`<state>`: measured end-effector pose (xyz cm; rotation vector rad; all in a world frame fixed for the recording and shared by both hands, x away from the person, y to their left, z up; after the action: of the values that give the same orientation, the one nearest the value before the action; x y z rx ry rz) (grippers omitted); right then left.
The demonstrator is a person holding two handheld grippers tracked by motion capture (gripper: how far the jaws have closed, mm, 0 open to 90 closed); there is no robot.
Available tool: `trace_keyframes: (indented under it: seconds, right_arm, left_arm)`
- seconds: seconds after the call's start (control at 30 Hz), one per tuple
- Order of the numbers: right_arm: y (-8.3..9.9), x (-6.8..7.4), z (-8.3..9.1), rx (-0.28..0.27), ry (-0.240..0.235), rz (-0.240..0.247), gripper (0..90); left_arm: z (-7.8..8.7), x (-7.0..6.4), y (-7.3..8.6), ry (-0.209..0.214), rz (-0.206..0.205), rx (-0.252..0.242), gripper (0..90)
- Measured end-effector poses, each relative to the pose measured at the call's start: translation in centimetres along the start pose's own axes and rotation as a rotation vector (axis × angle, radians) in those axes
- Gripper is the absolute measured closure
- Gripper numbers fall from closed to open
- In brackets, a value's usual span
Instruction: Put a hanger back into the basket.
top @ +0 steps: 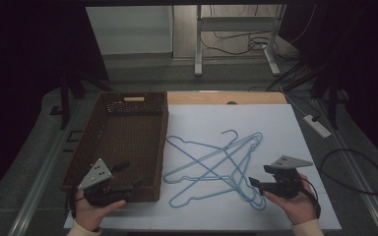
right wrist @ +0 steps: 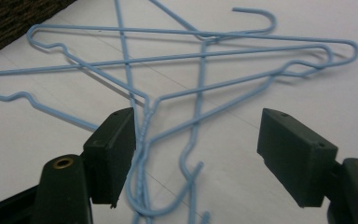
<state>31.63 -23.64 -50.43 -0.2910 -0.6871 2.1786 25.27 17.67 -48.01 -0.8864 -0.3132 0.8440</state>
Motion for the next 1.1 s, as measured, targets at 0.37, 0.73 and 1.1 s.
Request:
trace_keyframes:
  seconds: [0.37, 0.73, 1.1]
  right_arm:
    - [-2.0, 3.1, -3.8, 0.183, 0.038, 0.047, 37.6]
    - [-2.2, 3.9, -6.7, 0.311, 0.085, 0.027, 47.4]
    - [-1.9, 3.7, -7.8, 0.389, 0.130, 0.003, 58.5]
  left_arm:
    - [-0.1, 0.1, 0.1, -0.001, 0.002, 0.002, 27.8]
    - [0.1, 0.3, 0.0, -0.002, 0.005, -0.001, 27.8]
    - [0.1, 0.2, 0.0, 0.000, 0.002, -0.001, 27.6]
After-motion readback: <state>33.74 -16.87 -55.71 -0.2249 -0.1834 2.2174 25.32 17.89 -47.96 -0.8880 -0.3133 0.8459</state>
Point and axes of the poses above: each handheld gripper's, and its own axes: z roughly backward along the jaws, y roughly out of its underside, x roughly to its left, the point moved 7 cm from there along -z, roughly forward along the jaws, and after that the axes turned 13 degrees about x, right-handed, at the moved point
